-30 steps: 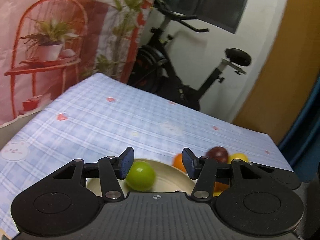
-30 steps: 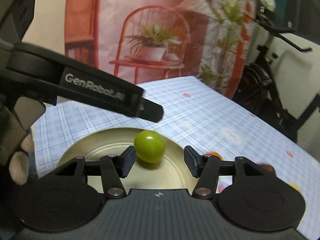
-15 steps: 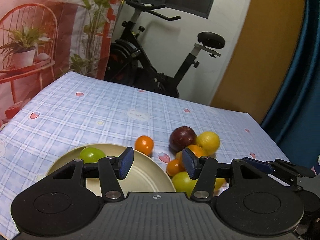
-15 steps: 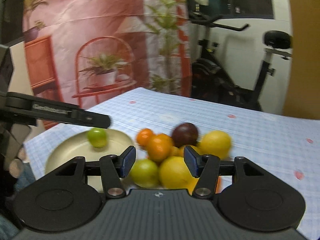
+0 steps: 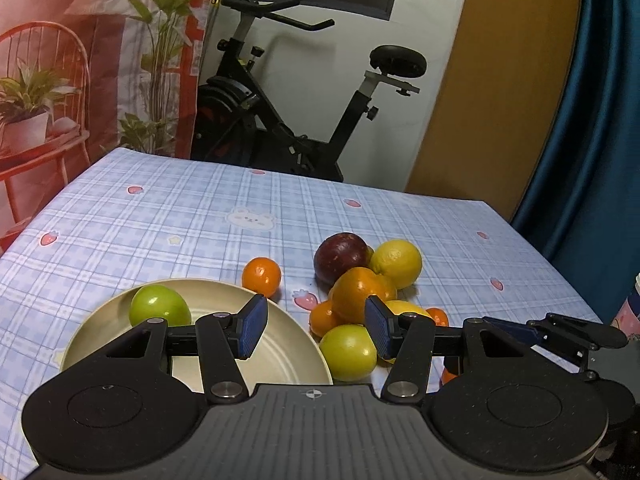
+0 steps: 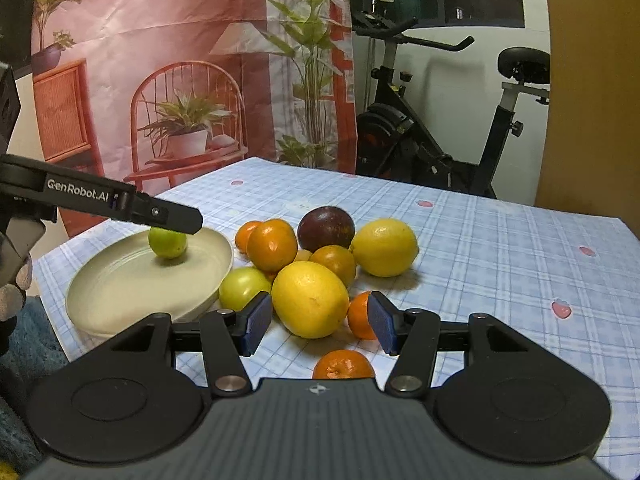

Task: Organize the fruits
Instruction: 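Move the left gripper back toward the fruit pile, then grasp the large orange with the left gripper while the right gripper grasps the brownish orange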

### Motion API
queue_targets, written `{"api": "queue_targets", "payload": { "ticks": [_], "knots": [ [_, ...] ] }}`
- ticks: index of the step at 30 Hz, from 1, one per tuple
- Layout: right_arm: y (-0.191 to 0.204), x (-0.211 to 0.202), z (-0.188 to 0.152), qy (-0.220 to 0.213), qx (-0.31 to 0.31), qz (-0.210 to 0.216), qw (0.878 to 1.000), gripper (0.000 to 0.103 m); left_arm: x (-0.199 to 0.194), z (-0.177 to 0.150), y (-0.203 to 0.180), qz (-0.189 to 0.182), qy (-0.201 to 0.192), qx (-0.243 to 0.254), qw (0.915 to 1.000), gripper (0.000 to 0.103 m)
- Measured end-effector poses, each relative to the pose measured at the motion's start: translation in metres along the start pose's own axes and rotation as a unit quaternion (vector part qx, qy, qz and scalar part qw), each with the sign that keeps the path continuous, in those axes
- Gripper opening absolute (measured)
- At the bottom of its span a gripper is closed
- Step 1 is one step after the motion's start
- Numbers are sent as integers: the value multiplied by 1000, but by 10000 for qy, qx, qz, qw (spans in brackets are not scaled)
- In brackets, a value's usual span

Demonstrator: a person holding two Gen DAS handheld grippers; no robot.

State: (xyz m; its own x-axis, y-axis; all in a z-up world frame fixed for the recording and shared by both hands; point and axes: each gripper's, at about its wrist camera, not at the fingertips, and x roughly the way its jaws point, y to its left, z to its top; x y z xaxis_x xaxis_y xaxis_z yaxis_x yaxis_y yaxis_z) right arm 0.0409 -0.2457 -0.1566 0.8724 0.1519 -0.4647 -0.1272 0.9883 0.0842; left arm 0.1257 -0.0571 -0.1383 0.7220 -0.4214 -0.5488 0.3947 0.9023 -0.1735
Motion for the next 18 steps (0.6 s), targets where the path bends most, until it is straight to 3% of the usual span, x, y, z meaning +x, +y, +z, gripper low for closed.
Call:
{"api": "queue_targets", "payload": {
  "ticks": [11,18],
  "knots": [
    [3,9,-4,14,-106,12,9999,56,36,18,-4,-380,461,-208,9980,54],
    [-2,14,-5,18,-36,11,10000,56,62,26,-16,-419,581,-25,9974,54]
  ]
}}
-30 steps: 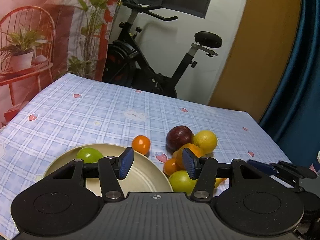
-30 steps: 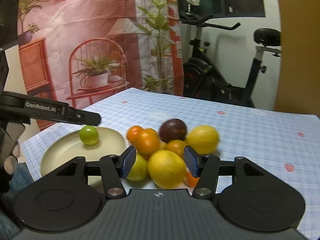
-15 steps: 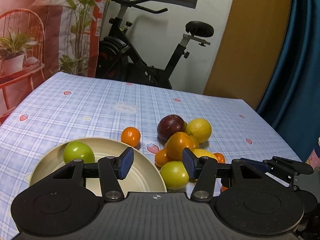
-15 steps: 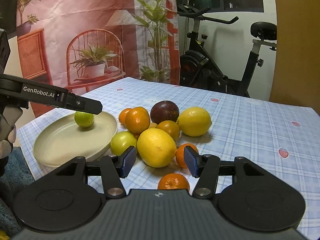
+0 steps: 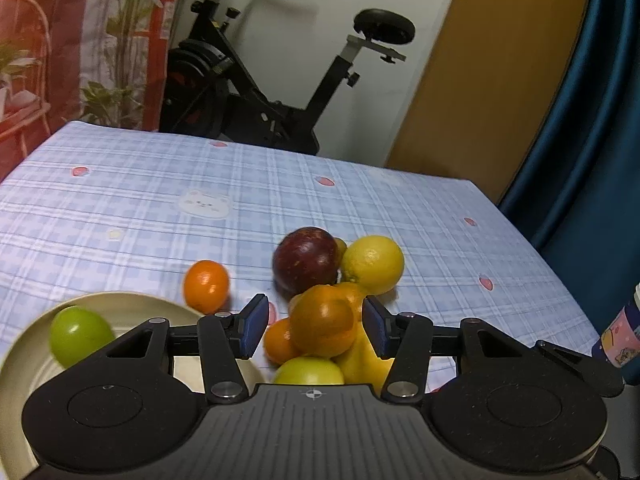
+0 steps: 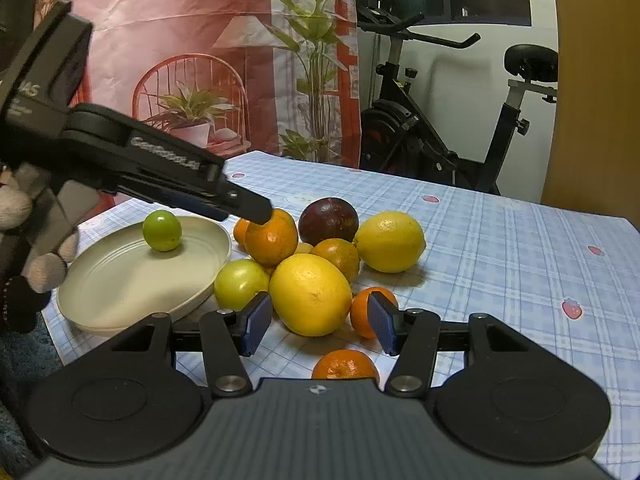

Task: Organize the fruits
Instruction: 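Grasp the large orange with the left gripper while the right gripper grasps the brownish orange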

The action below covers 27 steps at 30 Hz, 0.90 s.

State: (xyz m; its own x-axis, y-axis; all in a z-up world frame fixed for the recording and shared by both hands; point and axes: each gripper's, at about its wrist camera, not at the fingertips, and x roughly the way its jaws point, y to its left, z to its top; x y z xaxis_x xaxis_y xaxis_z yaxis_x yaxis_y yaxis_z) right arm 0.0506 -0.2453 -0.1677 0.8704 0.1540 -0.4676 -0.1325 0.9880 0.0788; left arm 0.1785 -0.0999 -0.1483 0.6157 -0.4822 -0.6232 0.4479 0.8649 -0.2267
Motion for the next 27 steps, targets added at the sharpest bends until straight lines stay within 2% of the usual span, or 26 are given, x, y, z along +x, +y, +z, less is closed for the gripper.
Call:
{"api": "queue_targets", "payload": {
  "ticks": [8,10,12,22,27],
  "knots": [
    [-4,4,-2,30,89,23,10000,56,12,-3,0,103,140,77,9998,54],
    [-4,4,-3,37,105,23,9999,56,12,-3,1,55,149,39,9999,51],
    [-4,4,-3,39,122,25,9999,56,10,-3,0,-6,90,42,10000,45],
    [-5,5,-3,53,170,16,9998,56,2,-4,3,115,-72,0,9999,44],
    [-3,2,-1,5,192,23,9998,56,-13,-5,5,172,-276,-27,9995,44]
  ]
}}
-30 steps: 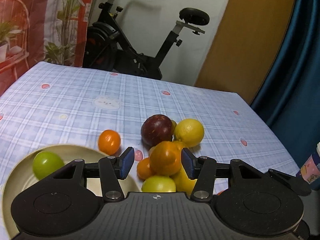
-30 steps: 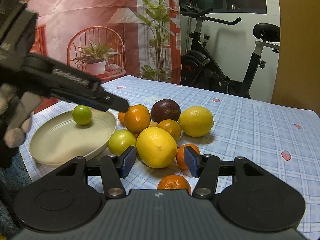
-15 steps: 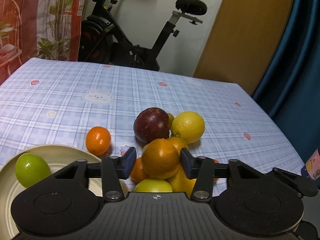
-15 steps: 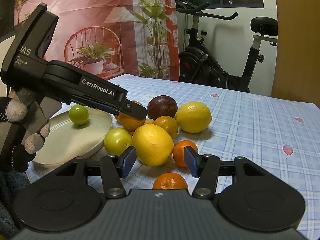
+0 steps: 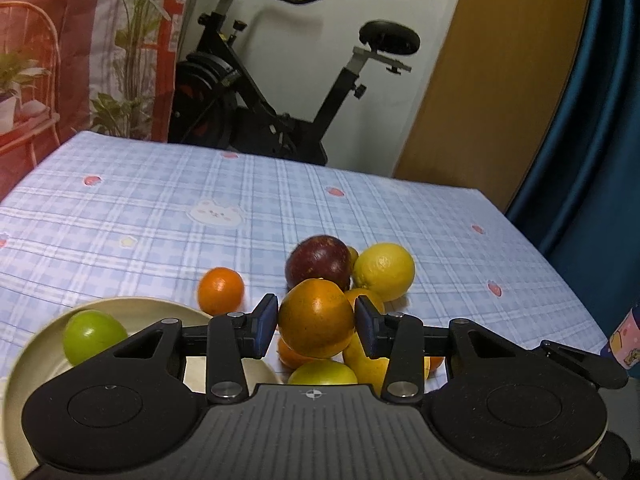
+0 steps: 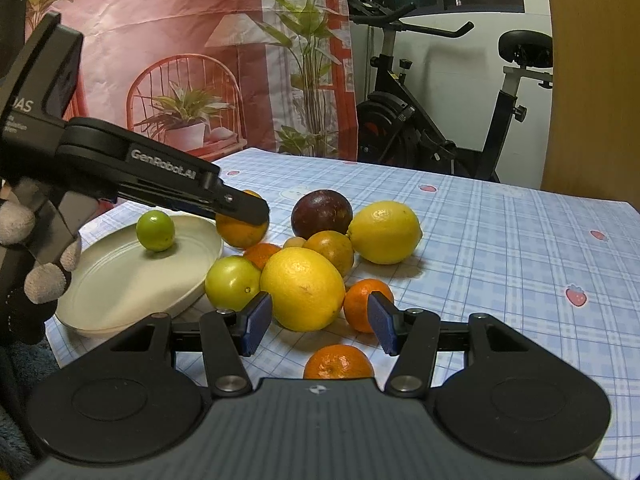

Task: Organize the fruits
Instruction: 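Grasp the large orange with the left gripper while the right gripper grasps the brownish orange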

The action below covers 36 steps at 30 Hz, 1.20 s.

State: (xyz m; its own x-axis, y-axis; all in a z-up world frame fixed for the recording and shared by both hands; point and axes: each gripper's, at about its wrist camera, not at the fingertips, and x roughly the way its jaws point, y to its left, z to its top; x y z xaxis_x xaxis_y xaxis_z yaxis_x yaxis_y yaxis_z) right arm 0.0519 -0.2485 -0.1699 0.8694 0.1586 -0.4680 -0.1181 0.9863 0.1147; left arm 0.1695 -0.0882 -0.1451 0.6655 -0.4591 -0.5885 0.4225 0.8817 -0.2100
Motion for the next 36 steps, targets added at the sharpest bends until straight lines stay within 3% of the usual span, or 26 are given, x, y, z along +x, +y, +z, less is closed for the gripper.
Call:
{"api": "queue_targets", "payload": {
  "ticks": [7,13,20,25,36],
  "knots": [
    [-11,9,31,47,336,150,9993,56,-19,2,21,238,-270,-258,9990,44],
    [-24,48,65,653,1060,289,9918,56,-24,1,37,326,-344,-477,9977,44],
    [-42,91,69,1402,1980,142,9700,56,-30,-2,48,325,-457,-620,9965,44],
    [-52,102,67,1521,2433,163,9578,54,-32,-6,52,329,-478,-701,9959,45],
    [-50,98,64,1470,2530,127,9562,46,-31,-9,51,309,-421,-637,9966,45]
  ]
}}
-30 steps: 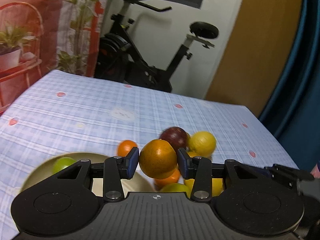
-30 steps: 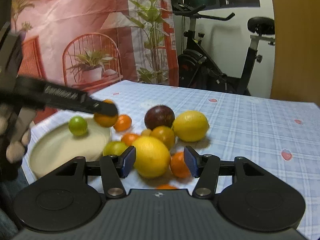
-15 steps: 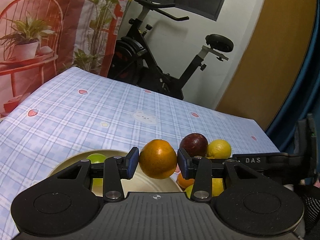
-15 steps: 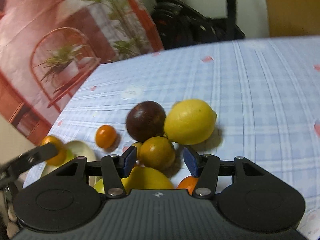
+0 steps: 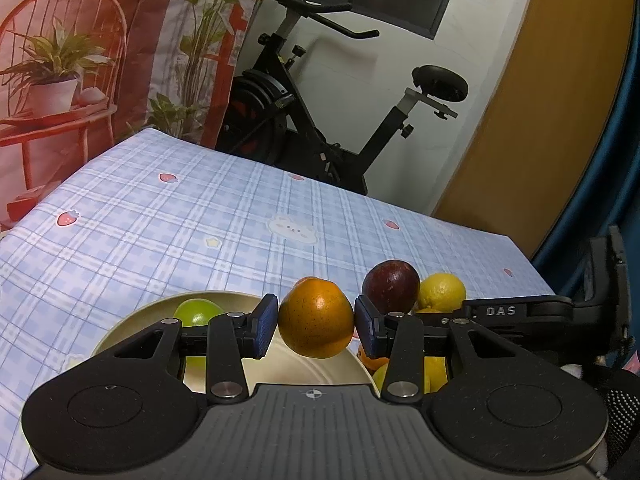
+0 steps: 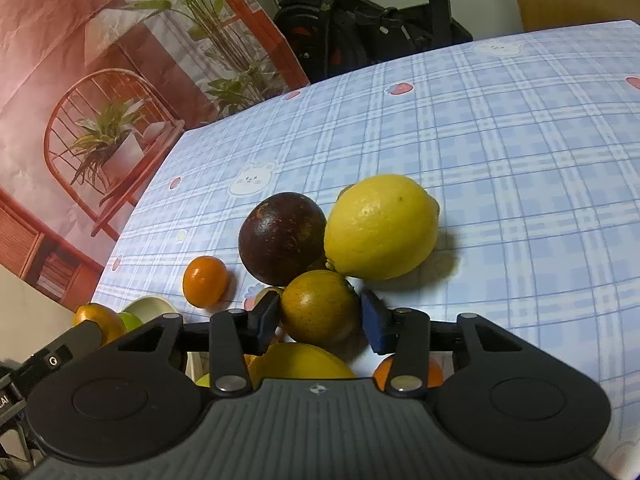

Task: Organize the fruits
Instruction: 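Grasp the large orange with the left gripper while the right gripper grasps the brownish orange, then carry both fruits over the cream plate and open both grippers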

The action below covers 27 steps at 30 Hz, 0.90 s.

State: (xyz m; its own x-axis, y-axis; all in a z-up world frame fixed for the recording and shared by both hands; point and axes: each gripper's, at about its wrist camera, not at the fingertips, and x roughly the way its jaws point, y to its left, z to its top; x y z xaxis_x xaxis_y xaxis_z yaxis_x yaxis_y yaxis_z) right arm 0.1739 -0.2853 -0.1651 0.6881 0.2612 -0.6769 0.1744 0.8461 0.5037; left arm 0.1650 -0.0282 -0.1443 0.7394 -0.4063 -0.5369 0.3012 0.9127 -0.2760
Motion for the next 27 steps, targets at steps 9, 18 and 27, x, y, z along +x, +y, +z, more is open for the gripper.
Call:
{"api": "queue_targets", "payload": {
  "ticks": [9,18,27],
  "knots": [
    [3,-44,-27,-870,-135,26,9961,46,-6,2,2,-1,66,53,10000,45],
    [54,-53,-37,-1229,-1270,525,9828,46,-50,-6,17,929,-63,272,9953,45],
    [123,9,-47,-537,-2552,784,9622,46,-44,-3,49,1448,262,16,9891,45]
  ]
}}
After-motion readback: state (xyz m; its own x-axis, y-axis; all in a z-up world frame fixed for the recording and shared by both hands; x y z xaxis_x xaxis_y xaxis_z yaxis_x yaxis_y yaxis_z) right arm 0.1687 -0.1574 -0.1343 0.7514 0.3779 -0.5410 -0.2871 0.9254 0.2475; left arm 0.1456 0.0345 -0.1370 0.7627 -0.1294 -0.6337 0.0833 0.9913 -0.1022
